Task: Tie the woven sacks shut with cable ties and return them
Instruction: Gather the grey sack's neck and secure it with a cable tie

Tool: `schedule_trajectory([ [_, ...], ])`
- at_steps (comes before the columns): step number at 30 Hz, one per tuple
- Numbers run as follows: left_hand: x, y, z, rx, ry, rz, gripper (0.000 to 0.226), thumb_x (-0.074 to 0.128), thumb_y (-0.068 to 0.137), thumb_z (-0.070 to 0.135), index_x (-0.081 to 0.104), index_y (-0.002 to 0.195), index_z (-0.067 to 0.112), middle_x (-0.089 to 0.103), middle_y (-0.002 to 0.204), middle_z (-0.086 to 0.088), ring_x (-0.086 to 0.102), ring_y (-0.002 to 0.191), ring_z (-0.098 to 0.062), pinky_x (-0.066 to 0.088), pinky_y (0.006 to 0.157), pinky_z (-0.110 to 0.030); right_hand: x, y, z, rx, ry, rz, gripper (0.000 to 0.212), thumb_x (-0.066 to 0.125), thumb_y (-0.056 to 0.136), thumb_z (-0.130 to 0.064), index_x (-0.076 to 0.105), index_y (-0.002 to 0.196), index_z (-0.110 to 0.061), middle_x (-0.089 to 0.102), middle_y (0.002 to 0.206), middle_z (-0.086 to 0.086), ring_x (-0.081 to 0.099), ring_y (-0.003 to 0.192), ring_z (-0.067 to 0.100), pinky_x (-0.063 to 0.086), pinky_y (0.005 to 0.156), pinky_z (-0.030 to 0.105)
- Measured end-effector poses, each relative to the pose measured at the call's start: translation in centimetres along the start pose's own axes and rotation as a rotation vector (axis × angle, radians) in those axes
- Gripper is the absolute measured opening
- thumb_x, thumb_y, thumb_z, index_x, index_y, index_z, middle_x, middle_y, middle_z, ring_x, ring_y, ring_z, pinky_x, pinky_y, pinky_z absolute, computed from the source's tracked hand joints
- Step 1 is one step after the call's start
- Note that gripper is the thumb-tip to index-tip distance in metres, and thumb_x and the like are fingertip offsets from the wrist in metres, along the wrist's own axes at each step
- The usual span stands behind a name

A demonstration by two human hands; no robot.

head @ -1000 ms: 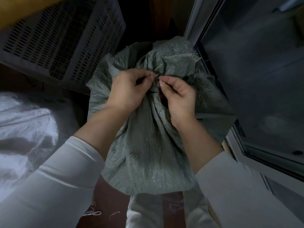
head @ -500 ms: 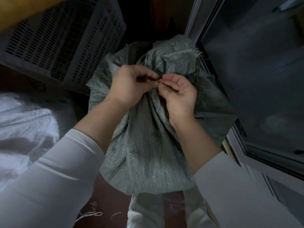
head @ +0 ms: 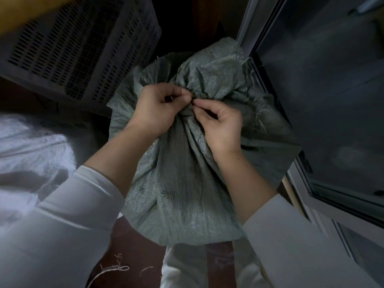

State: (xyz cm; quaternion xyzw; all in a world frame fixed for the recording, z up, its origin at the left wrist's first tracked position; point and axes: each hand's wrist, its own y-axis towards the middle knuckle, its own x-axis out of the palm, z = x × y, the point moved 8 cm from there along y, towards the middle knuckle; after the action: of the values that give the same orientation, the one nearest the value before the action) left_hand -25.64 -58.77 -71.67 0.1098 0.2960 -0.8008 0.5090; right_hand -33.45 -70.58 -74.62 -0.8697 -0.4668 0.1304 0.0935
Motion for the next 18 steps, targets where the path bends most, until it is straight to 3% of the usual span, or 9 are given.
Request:
schedule_trajectory([
  [3,-0.2,0.1,-0.4,-0.015,-0.036,0.009,0.005,0.063,0.088,0.015,0.066,0.087,0.019,0.057,0.068,0.013,0.049,0.050,0.012,0.038,0.054,-0.003,0.6,0.0,-0.2,-0.064,-0.078,-0.021,0.017,0.066,0.082,-0.002,0.072,0.098,-0.002,0.069,0.095,0.007,0.065,0.094,0.019,0.052,0.093,0.033],
  [8,-0.5,0.3,-0.4,-0.007,0.004,0.020,0.005,0.063,0.088,0.019,0.065,0.085,0.023,0.057,0.067,0.015,0.048,0.050,0.013,0.040,0.056,-0.009,0.9,0.8,-1.2,-0.134,-0.214,-0.044,0.016,0.066,0.082,-0.004,0.073,0.096,-0.004,0.070,0.096,0.007,0.061,0.089,0.010,0.049,0.086,0.018],
  [13,-0.5,0.3,-0.4,0.019,0.036,0.001,0.004,0.062,0.088,0.019,0.066,0.089,0.020,0.056,0.069,0.015,0.049,0.055,0.010,0.039,0.058,-0.010,1.2,1.5,-0.4,-0.035,-0.080,-0.083,0.016,0.065,0.083,-0.003,0.071,0.098,0.001,0.068,0.093,0.004,0.060,0.077,-0.005,0.047,0.081,0.010],
  [18,-0.5,0.5,-0.5,0.031,0.014,0.010,0.008,0.061,0.089,0.015,0.067,0.093,0.013,0.054,0.066,0.015,0.048,0.050,0.013,0.035,0.055,-0.002,1.9,1.5,-1.9,-0.213,-0.373,-0.132,0.017,0.062,0.085,-0.008,0.070,0.099,-0.001,0.068,0.099,0.014,0.063,0.092,0.024,0.051,0.083,0.033],
])
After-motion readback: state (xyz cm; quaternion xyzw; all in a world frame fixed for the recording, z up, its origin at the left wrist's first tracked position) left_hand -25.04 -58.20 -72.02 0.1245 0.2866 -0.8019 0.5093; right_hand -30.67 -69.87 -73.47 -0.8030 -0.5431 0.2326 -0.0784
